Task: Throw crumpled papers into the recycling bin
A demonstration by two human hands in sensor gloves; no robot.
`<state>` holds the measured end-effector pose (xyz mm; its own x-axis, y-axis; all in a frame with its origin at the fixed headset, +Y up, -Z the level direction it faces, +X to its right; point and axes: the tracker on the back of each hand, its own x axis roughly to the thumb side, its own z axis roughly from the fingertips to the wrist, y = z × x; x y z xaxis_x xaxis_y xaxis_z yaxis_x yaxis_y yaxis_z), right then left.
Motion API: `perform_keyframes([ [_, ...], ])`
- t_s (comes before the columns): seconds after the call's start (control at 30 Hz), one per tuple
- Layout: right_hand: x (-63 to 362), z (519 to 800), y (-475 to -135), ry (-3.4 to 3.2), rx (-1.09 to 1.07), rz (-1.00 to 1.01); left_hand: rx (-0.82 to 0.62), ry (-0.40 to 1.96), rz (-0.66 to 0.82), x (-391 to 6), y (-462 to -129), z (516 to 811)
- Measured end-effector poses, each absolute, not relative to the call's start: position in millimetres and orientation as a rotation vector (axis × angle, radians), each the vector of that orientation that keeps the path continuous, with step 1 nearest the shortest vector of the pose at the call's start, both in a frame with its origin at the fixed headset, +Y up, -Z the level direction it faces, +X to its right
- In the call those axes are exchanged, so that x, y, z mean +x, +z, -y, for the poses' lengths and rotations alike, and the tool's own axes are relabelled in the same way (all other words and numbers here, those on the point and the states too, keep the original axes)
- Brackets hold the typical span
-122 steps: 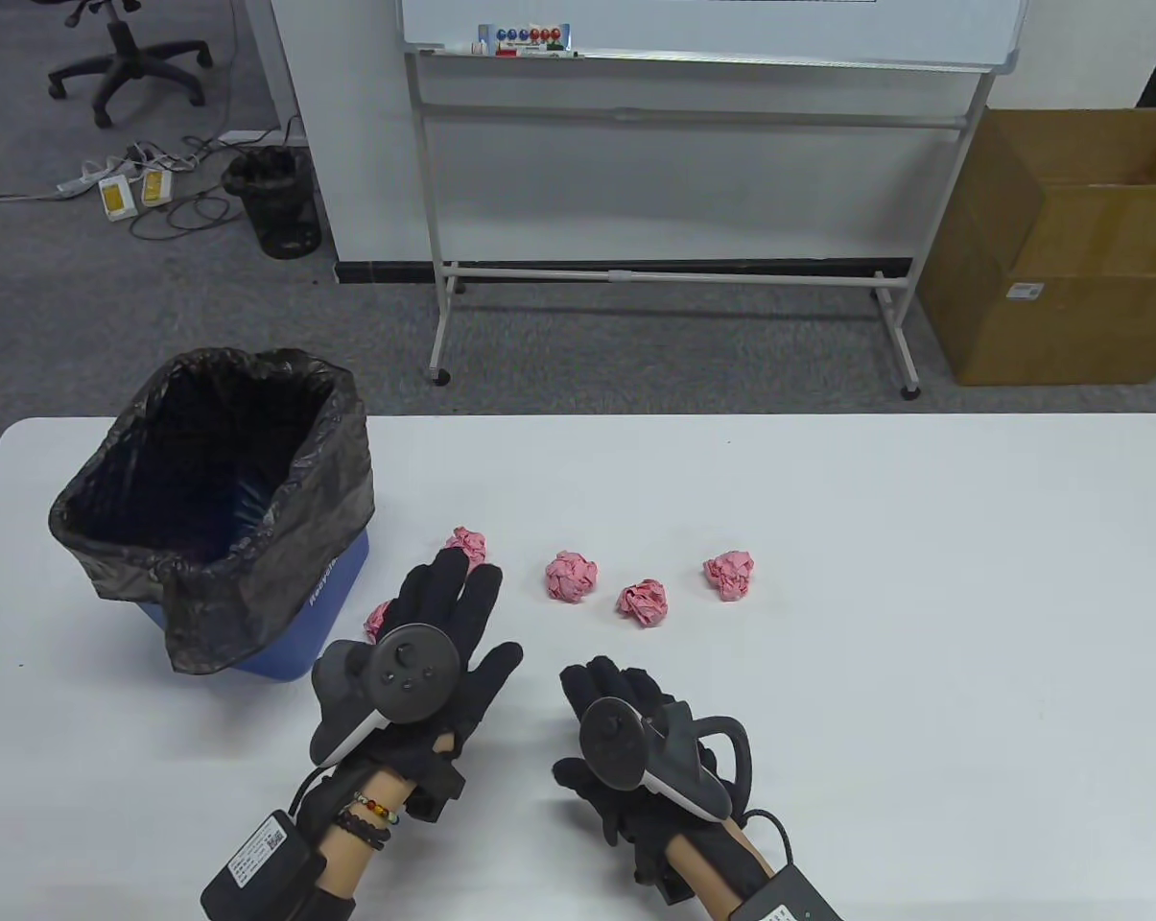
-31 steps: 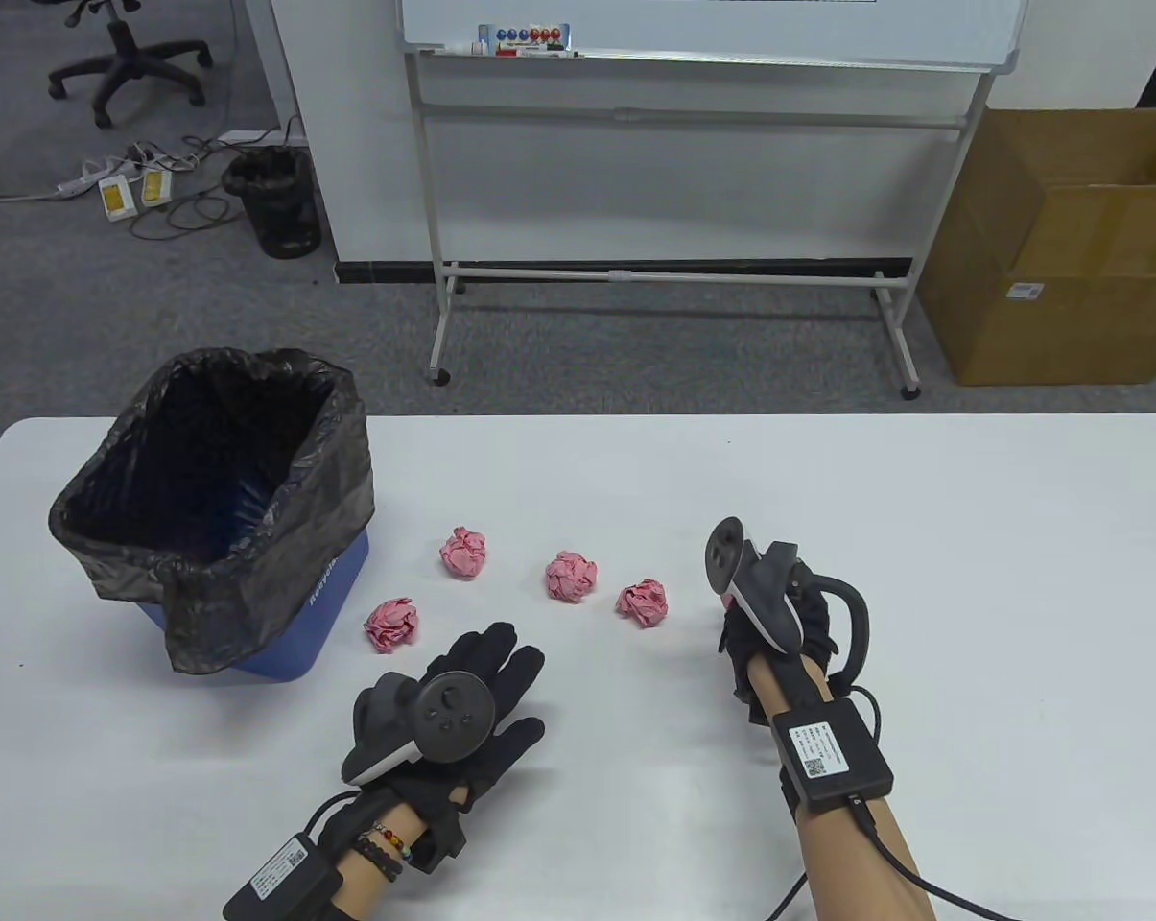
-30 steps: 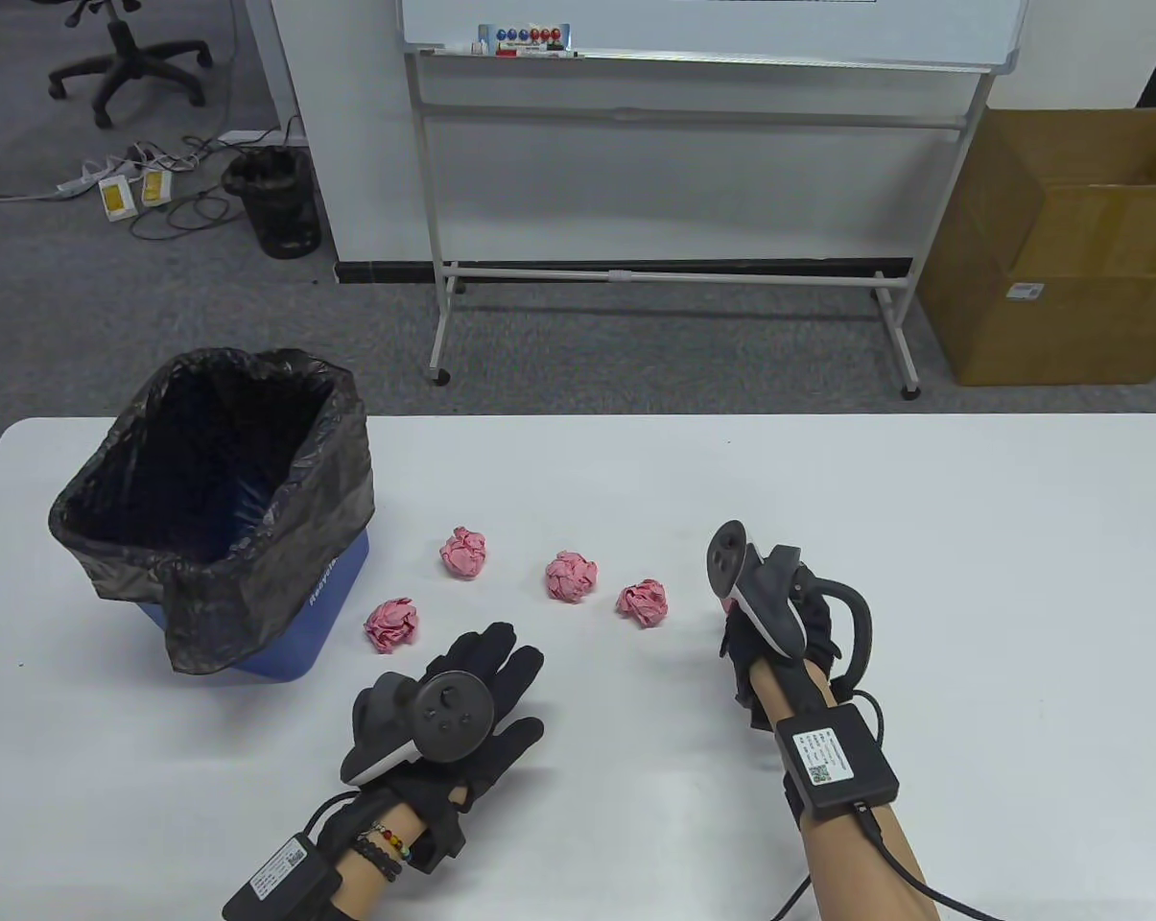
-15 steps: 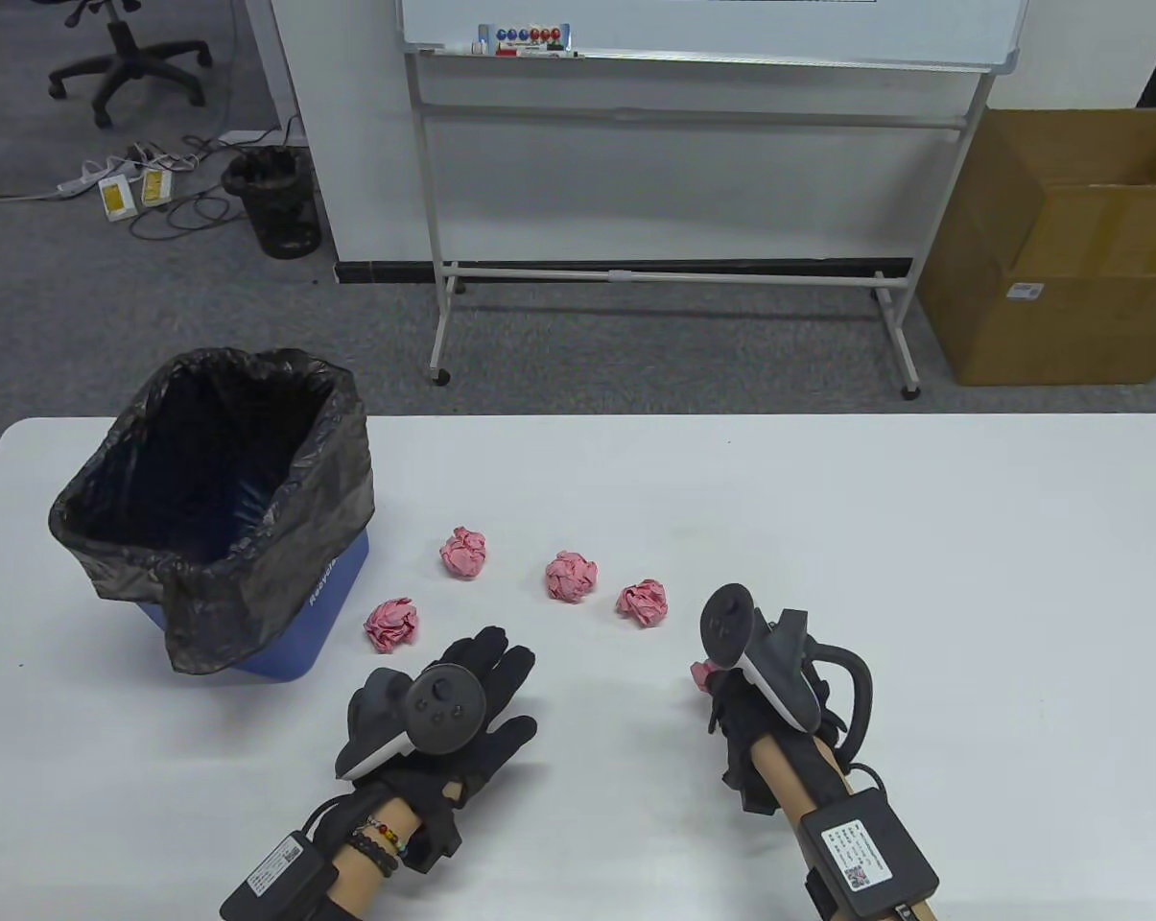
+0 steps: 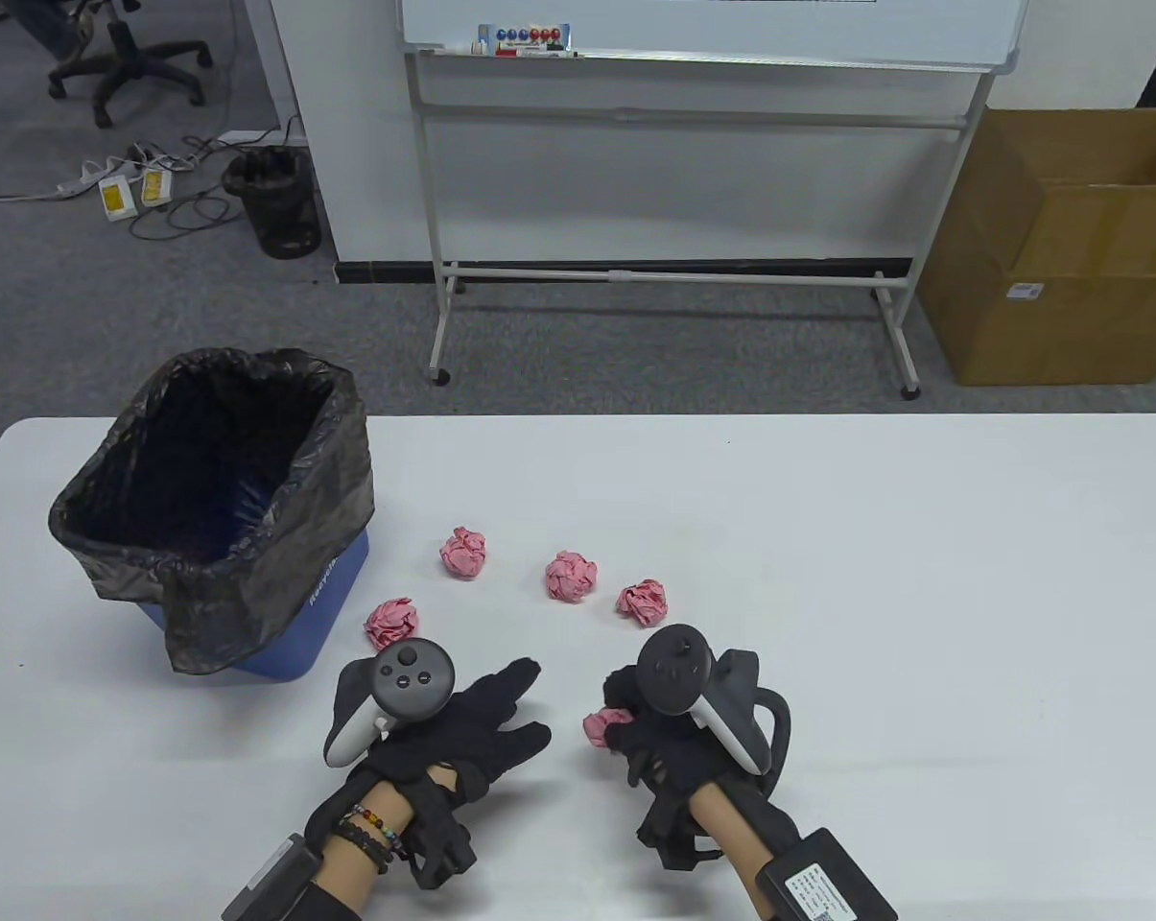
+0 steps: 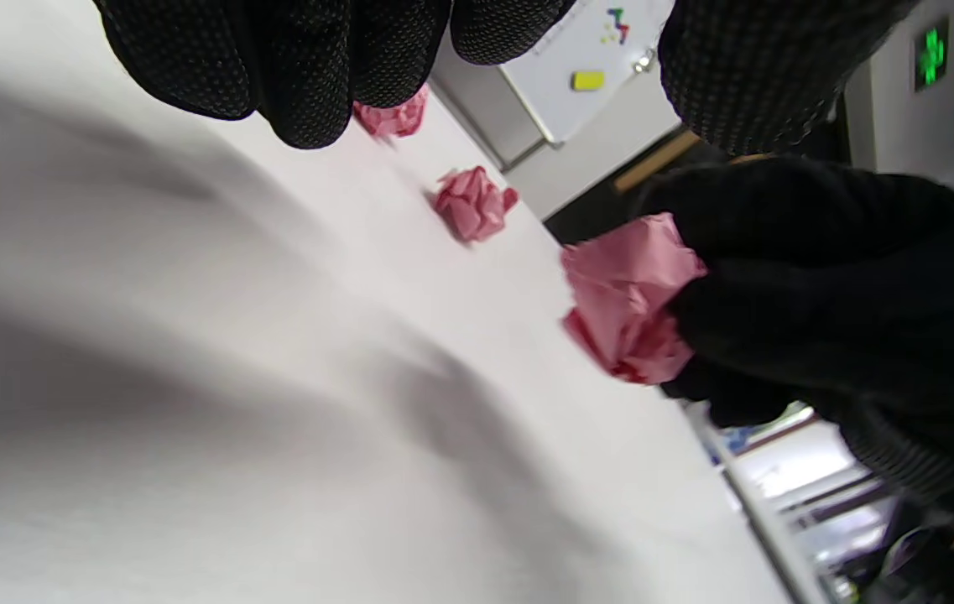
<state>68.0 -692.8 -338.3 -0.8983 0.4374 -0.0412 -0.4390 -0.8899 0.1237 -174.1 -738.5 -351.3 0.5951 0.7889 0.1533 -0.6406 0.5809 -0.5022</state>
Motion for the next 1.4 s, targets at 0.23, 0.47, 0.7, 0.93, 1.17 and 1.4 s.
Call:
perform_keyframes([
  [0.23, 54, 691, -338, 2.542, 0.055, -0.21, -0.498, 0.956, 0.386, -172, -353, 746],
  [0.47, 50, 696, -338, 2.436, 0.086, -0.203, -0.513, 1.08, 0.411, -171, -355, 747],
  [0.7, 55, 705, -336, 2.349, 0.159, -0.208, -0.374, 0.978, 0.361, -175, -354, 733],
  [0.93, 52, 713, -332, 2.46, 0.242, -0.198, -0.299, 0.865, 0.278, -185, -354, 726],
  [1.17, 44, 716, -325, 2.678, 0.318, -0.164, -0.2, 0.785, 0.197, -199, -353, 715],
  [1.4, 41, 716, -318, 2.845, 0.371, -0.131, -0.011, 0.727, 0.102, -218, -359, 687],
])
